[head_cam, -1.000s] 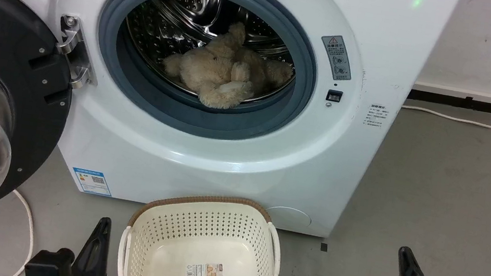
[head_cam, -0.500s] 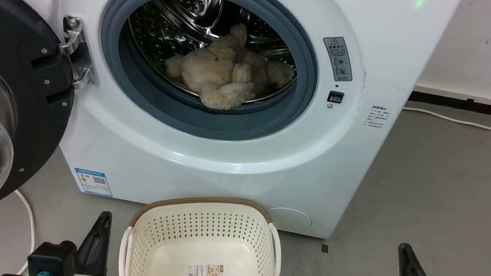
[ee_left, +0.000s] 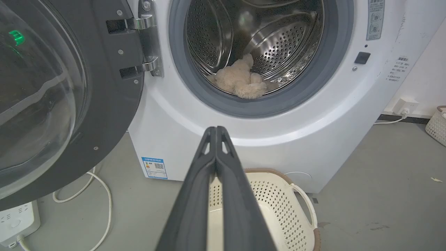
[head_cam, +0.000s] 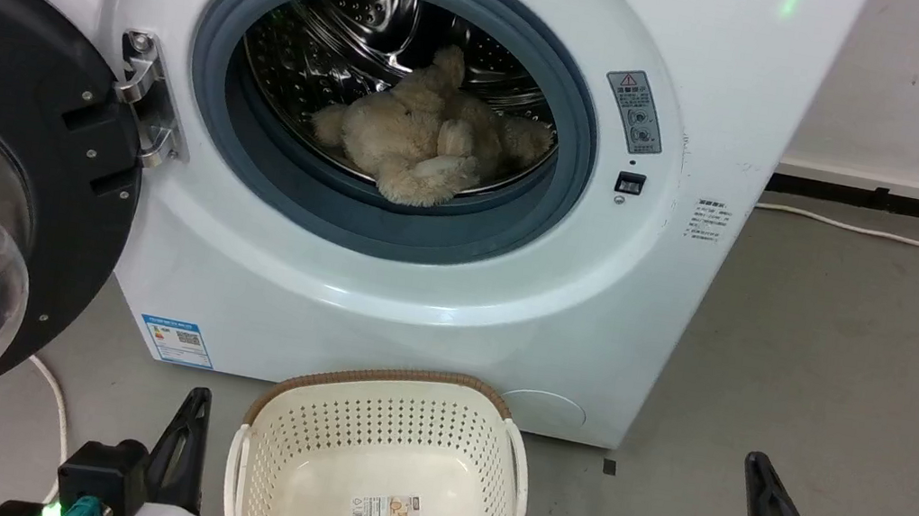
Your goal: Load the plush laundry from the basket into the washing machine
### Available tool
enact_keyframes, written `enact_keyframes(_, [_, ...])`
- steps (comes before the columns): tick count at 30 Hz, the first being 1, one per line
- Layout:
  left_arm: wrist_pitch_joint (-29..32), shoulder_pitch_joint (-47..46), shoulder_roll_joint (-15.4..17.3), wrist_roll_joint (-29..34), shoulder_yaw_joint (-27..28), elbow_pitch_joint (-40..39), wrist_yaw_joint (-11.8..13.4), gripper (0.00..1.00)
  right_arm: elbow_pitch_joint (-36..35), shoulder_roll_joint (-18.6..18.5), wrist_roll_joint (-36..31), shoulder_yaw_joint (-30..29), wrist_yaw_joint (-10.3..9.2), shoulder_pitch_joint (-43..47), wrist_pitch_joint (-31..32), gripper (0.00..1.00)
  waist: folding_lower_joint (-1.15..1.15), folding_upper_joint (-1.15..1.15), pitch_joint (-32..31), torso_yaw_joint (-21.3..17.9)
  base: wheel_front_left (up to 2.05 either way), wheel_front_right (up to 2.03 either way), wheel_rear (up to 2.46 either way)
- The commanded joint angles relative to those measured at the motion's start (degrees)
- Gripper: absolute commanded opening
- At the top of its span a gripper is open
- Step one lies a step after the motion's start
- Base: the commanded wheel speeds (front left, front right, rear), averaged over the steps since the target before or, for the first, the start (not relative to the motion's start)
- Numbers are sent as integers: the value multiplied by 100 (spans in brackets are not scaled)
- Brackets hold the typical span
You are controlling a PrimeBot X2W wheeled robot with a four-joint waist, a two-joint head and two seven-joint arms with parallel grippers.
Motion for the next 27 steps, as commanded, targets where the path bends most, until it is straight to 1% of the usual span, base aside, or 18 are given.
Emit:
enact_keyframes(1, [25,-108,-29,60,10,-49,-16,0,-37,-2,-62,-13,2,-113,32,0,0,0,-1,2,0,0,0])
enact_keyframes(27, [353,-256,-72,401,82,-179,-57,0,-74,-3,-321,-56,3,-256,362,0,0,0,-34,40,0,0,0])
